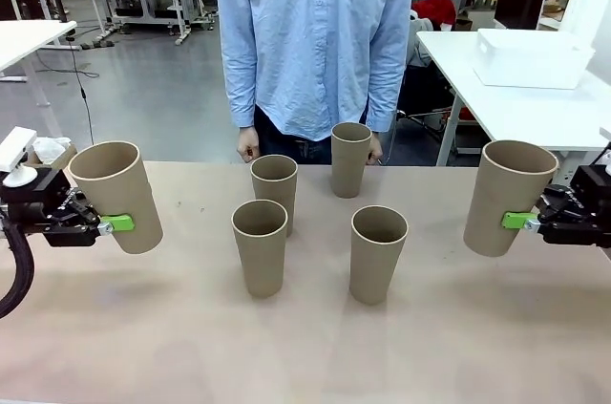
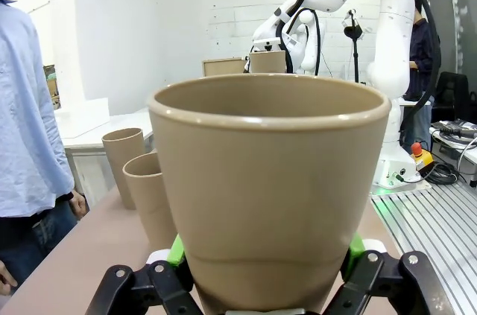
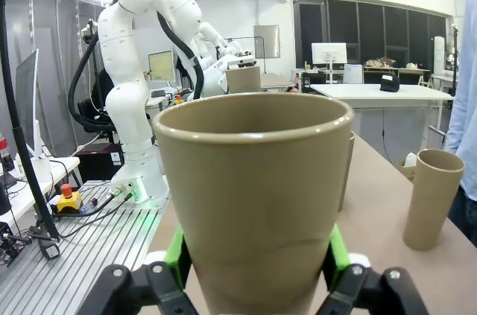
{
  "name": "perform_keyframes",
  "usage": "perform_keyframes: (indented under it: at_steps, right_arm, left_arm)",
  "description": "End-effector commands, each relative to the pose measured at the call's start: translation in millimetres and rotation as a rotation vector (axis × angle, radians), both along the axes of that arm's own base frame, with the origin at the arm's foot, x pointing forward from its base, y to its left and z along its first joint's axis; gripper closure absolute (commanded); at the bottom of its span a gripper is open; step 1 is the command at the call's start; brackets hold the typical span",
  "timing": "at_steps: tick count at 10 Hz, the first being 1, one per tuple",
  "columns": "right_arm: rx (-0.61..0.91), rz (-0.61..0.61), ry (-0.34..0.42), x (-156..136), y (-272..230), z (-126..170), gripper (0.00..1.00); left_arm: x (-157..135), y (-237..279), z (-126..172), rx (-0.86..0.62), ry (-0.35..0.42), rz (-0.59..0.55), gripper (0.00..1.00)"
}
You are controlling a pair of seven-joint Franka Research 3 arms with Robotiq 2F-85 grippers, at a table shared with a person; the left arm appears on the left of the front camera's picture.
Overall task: Stack the cups and store them in the basket.
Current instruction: Place the stack of Reusable plastic cups into the Pantry Basket.
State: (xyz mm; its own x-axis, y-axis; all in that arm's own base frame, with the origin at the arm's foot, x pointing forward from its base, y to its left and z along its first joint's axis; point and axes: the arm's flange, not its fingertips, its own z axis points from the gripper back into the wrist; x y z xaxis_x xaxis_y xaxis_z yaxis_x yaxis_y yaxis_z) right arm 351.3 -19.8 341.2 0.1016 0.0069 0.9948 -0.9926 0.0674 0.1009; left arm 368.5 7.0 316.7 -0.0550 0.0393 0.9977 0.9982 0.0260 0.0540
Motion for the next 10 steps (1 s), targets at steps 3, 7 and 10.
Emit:
perform_keyframes:
  at_steps: [3,7,10]
  right_arm:
    - [-0.011,-0.002,-0.008,1.5,2.1,2.4,0.15]
    - [-0.011,-0.002,-0.008,1.5,2.1,2.4,0.15]
    - [-0.011,-0.002,-0.008,1.5,2.1,2.4,0.15]
  left_arm:
    - [1.8,0.8,2.8,-0.011,-0.011,0.014,0.14]
    - [1.8,0.8,2.8,-0.011,-0.011,0.014,0.14]
    - [1.8,0.8,2.8,-0.011,-0.011,0.014,0.14]
